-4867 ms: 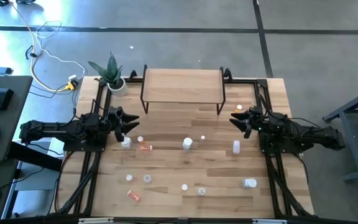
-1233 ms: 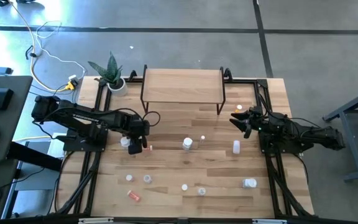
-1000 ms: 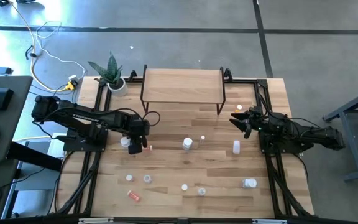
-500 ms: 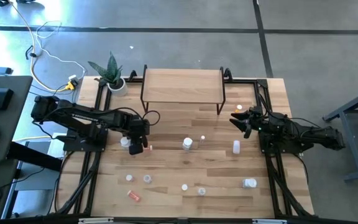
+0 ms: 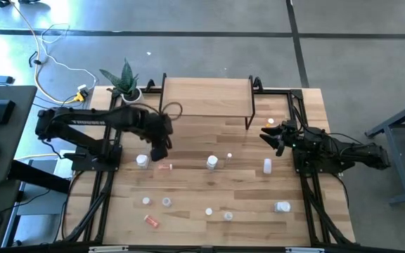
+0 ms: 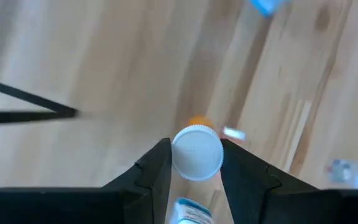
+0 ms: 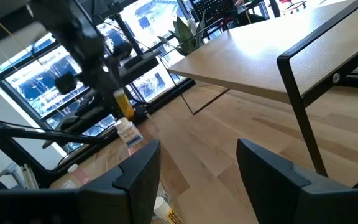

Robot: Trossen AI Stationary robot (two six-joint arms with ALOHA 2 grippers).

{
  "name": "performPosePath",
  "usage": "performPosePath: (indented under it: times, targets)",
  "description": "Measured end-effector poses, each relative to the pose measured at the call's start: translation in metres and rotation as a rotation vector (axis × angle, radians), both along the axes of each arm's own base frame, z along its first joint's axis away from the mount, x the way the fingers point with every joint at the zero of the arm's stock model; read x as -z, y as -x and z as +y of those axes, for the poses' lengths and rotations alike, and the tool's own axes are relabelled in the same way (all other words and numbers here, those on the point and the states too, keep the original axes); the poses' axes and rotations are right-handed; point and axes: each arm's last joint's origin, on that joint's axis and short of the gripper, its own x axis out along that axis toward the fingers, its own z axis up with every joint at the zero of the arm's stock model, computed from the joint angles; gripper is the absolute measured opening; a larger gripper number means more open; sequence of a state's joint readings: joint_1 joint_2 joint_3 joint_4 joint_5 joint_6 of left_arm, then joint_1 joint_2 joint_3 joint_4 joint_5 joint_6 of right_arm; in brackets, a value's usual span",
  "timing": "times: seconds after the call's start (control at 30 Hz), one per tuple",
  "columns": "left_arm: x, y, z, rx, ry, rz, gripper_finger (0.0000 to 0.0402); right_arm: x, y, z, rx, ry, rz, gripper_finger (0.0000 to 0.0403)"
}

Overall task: Pick and place medicine bottles onto shelf by color
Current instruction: Put the left orange transparent pill bottle on the shelf

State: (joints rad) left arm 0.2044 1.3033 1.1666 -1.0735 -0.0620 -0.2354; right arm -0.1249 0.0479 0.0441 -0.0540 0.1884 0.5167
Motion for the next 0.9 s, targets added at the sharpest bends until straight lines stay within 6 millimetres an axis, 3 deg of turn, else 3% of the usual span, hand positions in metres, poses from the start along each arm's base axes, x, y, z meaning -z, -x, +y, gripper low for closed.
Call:
performPosePath:
  times: [0.27, 0.47, 0.7, 0.9]
  targets:
    - [-0.066, 0.005, 0.029, -0.073, -0.191, -0.125, 0.0113, 0.0, 0.0, 0.0, 0.0, 0.0, 0.0, 0.0202]
    - [-0.101, 0.02, 0.058, -0.166, -0.364, -0.162, 0.0113, 0.0, 0.0, 0.0, 0.0, 0.0, 0.0, 0.0202]
    - [-0.134, 0.037, 0.099, -0.293, -0.522, -0.17, 0.0113, 0.0, 0.0, 0.0, 0.0, 0.0, 0.0, 0.0202]
    - [-0.142, 0.039, 0.139, -0.378, -0.523, -0.154, 0.0113, 0.0, 0.0, 0.0, 0.0, 0.0, 0.0, 0.0202]
